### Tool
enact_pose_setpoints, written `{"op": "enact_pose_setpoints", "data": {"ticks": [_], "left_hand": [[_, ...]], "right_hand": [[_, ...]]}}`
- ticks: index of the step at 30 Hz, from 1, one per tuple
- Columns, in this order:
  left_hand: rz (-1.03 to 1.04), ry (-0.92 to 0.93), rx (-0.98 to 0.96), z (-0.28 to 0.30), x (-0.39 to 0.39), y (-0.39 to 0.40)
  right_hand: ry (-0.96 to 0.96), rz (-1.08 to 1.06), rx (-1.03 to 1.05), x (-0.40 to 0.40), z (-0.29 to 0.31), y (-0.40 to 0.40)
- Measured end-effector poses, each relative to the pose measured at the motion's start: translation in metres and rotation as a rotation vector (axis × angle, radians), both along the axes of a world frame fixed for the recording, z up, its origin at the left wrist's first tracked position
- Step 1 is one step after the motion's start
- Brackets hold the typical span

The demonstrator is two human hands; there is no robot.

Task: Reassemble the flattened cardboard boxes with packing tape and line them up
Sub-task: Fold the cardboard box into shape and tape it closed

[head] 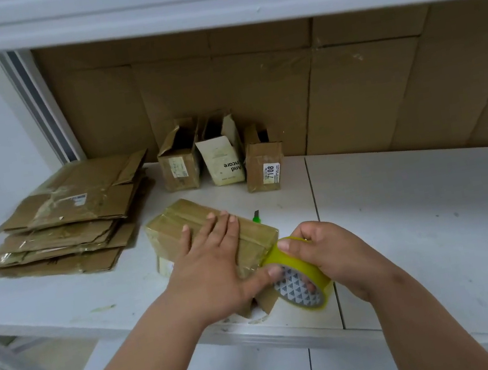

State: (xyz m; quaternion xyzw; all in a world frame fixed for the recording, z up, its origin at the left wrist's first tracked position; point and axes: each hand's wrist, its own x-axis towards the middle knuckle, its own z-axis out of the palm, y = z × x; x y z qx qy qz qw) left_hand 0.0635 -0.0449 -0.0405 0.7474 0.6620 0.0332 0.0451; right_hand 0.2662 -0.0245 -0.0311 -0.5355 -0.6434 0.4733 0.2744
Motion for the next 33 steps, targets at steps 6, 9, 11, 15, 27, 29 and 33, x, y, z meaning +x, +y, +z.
{"op": "enact_pose_setpoints", "data": {"ticks": [6, 9, 11, 15, 27, 29, 33], "left_hand": [[-0.188, -0.157, 0.086, -0.006, -0.029, 0.021], [-0.168, -0.306, 0.193, -0.013, -0.045, 0.031], [-0.152, -0.328, 0.208, -0.018, -0.051, 0.035], [-0.103, -0.414, 0.143, -0.018, -0.056, 0.042], [-0.081, -0.402, 0.063, -0.026, -0.068, 0.056], [-0.086, -0.406, 0.047, -0.027, -0.072, 0.058], [-0.055, -0.479, 0.056, -0.029, -0.073, 0.060]], "right_hand": [[0.086, 0.050, -0.045, -0.001, -0.019, 0.007], [0.255, 0.143, -0.142, -0.009, -0.025, 0.007], [0.317, 0.194, -0.161, -0.017, -0.031, 0.007], [0.357, 0.259, -0.196, -0.027, -0.044, 0.007], [0.274, 0.232, -0.173, -0.038, -0.054, 0.011], [0.276, 0.241, -0.171, -0.037, -0.055, 0.011], [0.310, 0.262, -0.186, -0.033, -0.056, 0.011]]}}
